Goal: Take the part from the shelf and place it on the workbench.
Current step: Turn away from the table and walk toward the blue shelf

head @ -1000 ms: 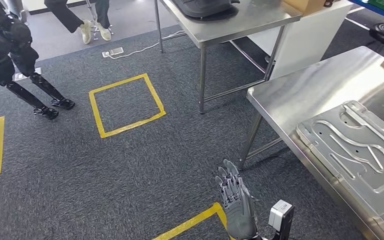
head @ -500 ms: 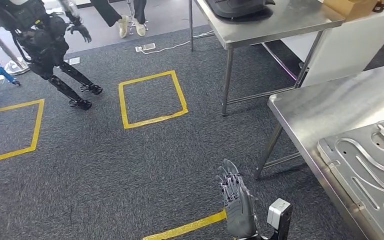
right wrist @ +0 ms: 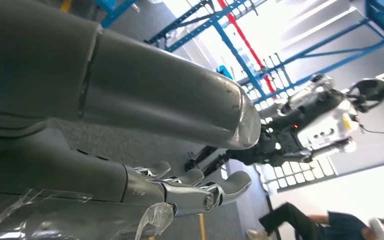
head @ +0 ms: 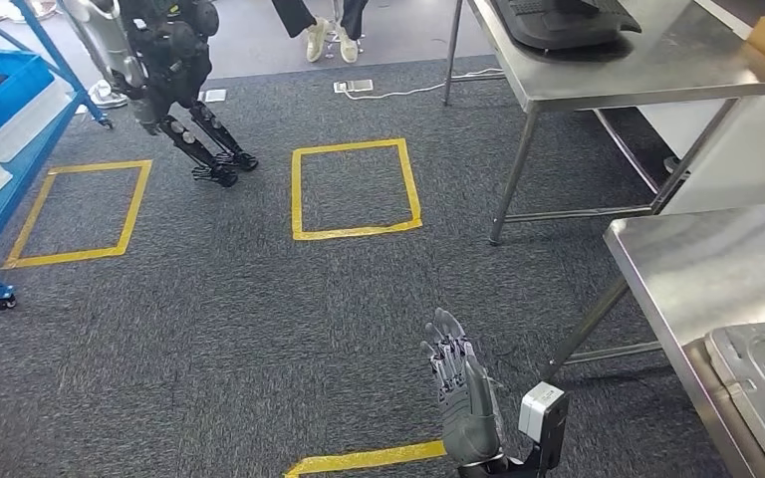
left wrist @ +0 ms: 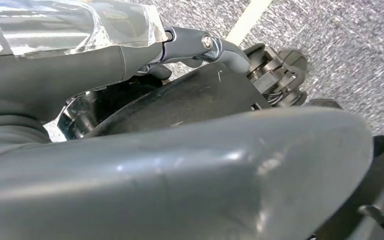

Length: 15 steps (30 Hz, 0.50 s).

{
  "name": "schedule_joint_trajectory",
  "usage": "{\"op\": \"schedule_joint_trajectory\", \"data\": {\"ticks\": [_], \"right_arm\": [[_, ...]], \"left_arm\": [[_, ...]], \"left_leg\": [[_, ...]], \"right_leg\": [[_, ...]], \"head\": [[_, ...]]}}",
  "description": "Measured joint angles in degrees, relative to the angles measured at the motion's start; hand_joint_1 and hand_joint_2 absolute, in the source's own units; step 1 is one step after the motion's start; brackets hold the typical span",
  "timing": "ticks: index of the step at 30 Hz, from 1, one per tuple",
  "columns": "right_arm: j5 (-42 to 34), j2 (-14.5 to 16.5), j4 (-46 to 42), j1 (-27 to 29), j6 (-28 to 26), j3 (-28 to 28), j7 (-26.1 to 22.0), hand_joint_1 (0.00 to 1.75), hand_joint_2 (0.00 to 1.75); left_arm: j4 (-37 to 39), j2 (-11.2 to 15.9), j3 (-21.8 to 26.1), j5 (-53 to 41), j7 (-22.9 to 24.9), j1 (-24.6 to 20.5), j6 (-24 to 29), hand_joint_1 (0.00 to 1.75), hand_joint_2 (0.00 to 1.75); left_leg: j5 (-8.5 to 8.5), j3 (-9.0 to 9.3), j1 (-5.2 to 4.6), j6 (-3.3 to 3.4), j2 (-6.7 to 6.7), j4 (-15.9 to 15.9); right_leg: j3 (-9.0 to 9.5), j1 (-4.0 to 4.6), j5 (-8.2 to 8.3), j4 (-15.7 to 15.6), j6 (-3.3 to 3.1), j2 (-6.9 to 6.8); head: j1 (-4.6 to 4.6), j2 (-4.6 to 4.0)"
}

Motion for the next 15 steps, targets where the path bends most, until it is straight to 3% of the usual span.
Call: {"op": "schedule_joint_trajectory", "data": {"ticks": [2, 4, 6, 8, 10, 12, 14, 15], "right_arm": [[-0.4, 0.0, 0.4, -0.5, 0.3, 0.3, 0.4, 0.00, 0.00], [-2.0, 0.2, 1.0, -1.8, 2.6, 0.9, 1.5, 0.00, 0.00], [-4.2, 0.9, 2.2, -3.7, 6.3, 2.2, 2.5, 0.00, 0.00], [-5.6, 1.9, 3.4, -5.4, 9.1, 3.5, 2.7, 0.00, 0.00], [-6.3, 2.8, 4.3, -6.4, 10.5, 4.6, 2.4, 0.00, 0.00], [-6.7, 3.3, 4.9, -6.8, 11.1, 5.3, 2.2, 0.00, 0.00], [-7.0, 3.4, 5.6, -7.0, 11.6, 5.9, 2.1, 0.00, 0.00], [-7.2, 3.5, 5.9, -7.1, 11.8, 6.2, 2.1, 0.00, 0.00]], "left_arm": [[-0.2, -0.2, 0.0, -0.5, 0.1, -0.6, -0.4, 0.00, 0.00], [-1.5, -0.7, 0.0, -0.8, 2.0, -2.5, -1.4, 0.00, 0.00], [-4.2, -1.7, 0.3, -0.4, 6.7, -6.0, -2.8, 0.00, 0.00], [-7.1, -3.0, 1.0, 0.1, 11.9, -9.9, -3.7, 0.00, 0.00], [-9.8, -4.0, 1.7, 0.2, 14.7, -12.1, -3.9, 0.00, 0.00], [-12.0, -4.4, 2.2, 0.1, 15.0, -12.6, -4.2, 0.00, 0.00], [-13.7, -4.3, 2.6, 0.2, 14.7, -12.5, -4.9, 0.00, 0.00], [-14.4, -4.2, 2.8, 0.3, 14.5, -12.5, -5.2, 0.00, 0.00]], "left_leg": [[-0.29, 0.25, 0.42, -0.43, -1.53, 0.4], [-0.83, -0.33, 0.59, -1.20, -2.80, 1.5], [-0.95, -1.66, 0.68, -1.86, -3.91, 2.4], [-0.83, -2.51, 1.02, -2.32, -4.42, 2.6], [-2.27, -3.84, 1.06, -2.78, -2.26, 5.5], [-5.56, -7.39, 1.02, -3.13, 0.53, 12.9], [-7.56, -11.19, 1.05, -3.12, 1.27, 19.6], [-7.08, -11.80, 0.97, -2.91, 1.33, 20.1]], "right_leg": [[2.44, -0.64, 4.37, -6.1, 0.62, 0.74], [5.07, -1.31, 7.15, -12.7, 1.13, 3.14], [5.22, -1.37, 7.17, -14.3, 0.59, 4.27], [4.85, -1.18, 7.23, -14.3, -0.57, 2.93], [5.08, -1.06, 7.24, -14.4, -1.40, 1.63], [5.35, -0.78, 7.05, -14.4, -1.85, 0.52], [5.46, -0.42, 6.86, -14.4, -2.10, -0.71], [5.53, -0.23, 6.76, -14.4, -2.19, -1.37]], "head": [[0.01, 0.00], [0.03, 0.00], [0.01, 0.01], [-0.04, 0.00], [-0.17, 0.00], [-0.29, 0.00], [-0.30, 0.00], [-0.30, 0.00]]}}
